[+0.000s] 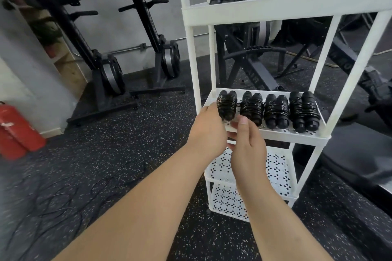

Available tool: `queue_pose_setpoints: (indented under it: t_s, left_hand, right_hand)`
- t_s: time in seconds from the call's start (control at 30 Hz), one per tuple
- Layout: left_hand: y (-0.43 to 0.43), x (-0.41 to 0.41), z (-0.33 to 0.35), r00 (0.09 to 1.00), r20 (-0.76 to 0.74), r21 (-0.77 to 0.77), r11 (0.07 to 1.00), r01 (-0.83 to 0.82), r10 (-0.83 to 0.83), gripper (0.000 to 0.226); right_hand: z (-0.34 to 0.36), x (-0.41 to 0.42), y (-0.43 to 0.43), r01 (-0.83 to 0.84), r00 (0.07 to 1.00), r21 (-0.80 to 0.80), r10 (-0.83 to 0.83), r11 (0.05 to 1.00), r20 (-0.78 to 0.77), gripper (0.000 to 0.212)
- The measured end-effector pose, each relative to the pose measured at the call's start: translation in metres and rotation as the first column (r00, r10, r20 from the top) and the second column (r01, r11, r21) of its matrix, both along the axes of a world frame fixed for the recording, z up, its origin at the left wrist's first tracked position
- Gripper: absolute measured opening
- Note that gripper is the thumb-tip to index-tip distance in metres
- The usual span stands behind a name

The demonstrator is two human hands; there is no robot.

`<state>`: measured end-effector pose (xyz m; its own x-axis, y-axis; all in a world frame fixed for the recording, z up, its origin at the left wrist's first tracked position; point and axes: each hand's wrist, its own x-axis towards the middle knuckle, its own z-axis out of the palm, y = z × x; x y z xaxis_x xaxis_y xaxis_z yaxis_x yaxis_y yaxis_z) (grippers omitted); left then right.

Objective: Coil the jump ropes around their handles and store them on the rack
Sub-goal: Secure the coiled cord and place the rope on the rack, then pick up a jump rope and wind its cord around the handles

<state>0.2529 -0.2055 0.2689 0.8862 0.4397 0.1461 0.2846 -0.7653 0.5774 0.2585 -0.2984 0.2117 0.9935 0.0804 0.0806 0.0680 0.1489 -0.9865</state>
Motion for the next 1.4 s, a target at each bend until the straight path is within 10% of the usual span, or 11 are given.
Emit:
queue_pose_setpoints:
  t_s: [0.33, 0.63, 1.4]
  left_hand:
    - [0.022, -0.117, -0.036, 0.997, 0.019, -0.056, 0.995, -0.08, 0.081, 0.052]
    - [0.066, -0.226, -0.084, 0.967, -0.115, -0.089, 0.967, -0.24, 0.229, 0.06]
    - [0.247, -0.467, -0.184, 0.714, -0.577, -0.061, 0.85, -0.523, 0.397, 0.076]
  right_hand:
    - [-0.006, -0.05, 0.027, -0.26, 0.957, -0.303, 0.287, 0.917, 0.045, 0.063]
    - [-0.025, -0.116, 0.075, -0.416, 0.753, -0.692, 0.651, 0.589, 0.101, 0.045]
    - [-0.11, -0.307, 0.234, -0.463, 0.345, -0.885, 0.931, 0.059, -0.119, 0.038]
